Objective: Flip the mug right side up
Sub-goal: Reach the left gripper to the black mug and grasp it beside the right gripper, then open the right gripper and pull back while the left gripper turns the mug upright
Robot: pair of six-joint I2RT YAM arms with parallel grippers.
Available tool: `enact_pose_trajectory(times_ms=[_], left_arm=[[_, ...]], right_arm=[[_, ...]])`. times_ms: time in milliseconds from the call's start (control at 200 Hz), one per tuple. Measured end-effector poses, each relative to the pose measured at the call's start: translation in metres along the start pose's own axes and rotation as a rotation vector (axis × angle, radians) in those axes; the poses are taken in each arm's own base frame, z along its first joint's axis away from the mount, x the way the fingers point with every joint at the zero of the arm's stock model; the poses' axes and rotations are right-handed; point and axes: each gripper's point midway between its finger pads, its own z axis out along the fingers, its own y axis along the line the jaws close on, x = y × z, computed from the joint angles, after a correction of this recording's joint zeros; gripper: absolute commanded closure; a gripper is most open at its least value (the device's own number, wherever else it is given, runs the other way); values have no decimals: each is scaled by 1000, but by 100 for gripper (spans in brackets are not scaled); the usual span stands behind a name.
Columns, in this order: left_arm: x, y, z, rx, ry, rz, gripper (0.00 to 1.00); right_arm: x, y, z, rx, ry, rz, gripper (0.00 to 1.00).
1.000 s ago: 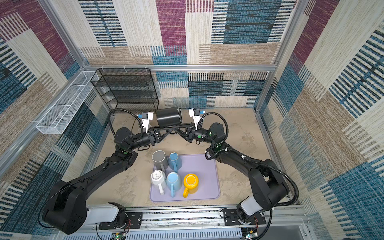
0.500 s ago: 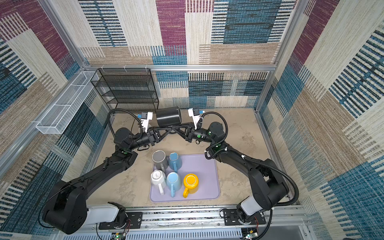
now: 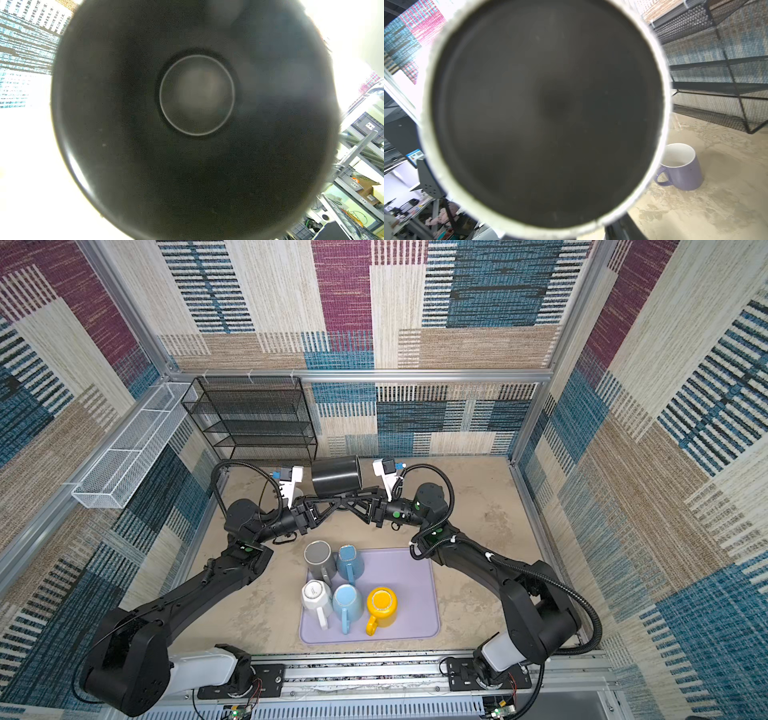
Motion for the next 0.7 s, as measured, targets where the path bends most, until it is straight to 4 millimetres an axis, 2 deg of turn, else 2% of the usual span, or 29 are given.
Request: enact_pose_trajectory(times_ms=[316,541,696], left_arm=[[10,10,-3,-58,30,-6,100],[26,40,-8,-209,90,-50,100],[29,62,-14,-355,127,-65,100]], right_arm=[[10,-11,-15,115,22,-12,53],[19,-31,-29,262,47,-12,55],[28,-51,-41,380,68,3,56]])
